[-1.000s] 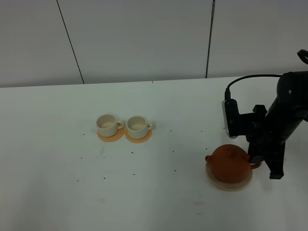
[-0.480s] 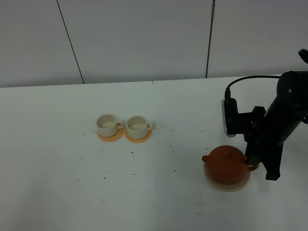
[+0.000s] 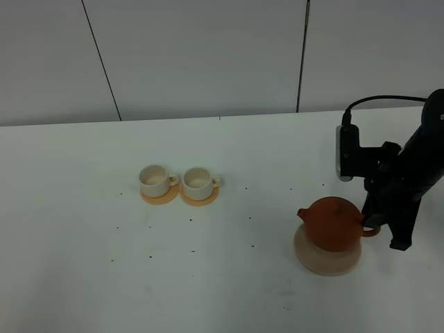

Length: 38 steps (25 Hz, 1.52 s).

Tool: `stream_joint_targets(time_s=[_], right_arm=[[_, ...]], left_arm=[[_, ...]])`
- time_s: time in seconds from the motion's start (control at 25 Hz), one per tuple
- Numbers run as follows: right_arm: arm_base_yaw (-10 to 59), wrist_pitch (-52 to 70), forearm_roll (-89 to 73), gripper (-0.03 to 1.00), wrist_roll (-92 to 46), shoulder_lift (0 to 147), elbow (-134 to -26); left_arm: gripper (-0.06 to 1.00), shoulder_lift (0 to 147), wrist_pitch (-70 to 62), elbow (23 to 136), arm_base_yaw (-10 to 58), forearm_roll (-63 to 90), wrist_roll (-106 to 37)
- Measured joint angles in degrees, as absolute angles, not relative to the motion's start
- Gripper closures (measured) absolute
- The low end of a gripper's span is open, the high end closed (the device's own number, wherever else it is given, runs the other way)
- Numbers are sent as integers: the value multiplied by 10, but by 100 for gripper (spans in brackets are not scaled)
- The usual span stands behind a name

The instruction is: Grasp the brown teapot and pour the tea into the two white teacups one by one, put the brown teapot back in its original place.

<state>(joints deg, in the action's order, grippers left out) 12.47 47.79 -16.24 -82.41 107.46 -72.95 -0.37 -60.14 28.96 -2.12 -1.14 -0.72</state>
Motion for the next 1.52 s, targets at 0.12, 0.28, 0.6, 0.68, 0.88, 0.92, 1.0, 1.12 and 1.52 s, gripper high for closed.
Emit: stream_joint_targets(time_s=[0.12, 0.28, 0.6, 0.68, 0.88, 0.92, 1.0, 1.12, 1.52], right_arm=[[122, 479, -177, 87, -823, 1074, -729], [121, 480, -188, 87, -814, 1074, -729], [120, 477, -209, 87, -778, 1070, -729], [125, 476, -209, 87, -774, 1068, -729], [154, 476, -188, 87, -755, 1067, -743], [162, 476, -185, 87, -749, 1067, -750], [171, 480, -183, 87, -742, 1067, -765], [178, 495, -187, 87, -732, 1076, -799], [222, 548, -176, 87, -683, 1155, -924]], left_arm=[[71, -4, -601, 290, -21, -11, -7], [71, -4, -601, 290, -21, -11, -7], [71, -4, -601, 290, -21, -11, -7], [71, -4, -601, 290, -21, -11, -7], [71, -4, -601, 290, -21, -11, -7], [71, -4, -601, 290, -21, -11, -7], [71, -4, -601, 290, -21, -11, -7], [71, -4, -601, 290, -21, -11, -7], [71, -4, -601, 290, -21, -11, -7]])
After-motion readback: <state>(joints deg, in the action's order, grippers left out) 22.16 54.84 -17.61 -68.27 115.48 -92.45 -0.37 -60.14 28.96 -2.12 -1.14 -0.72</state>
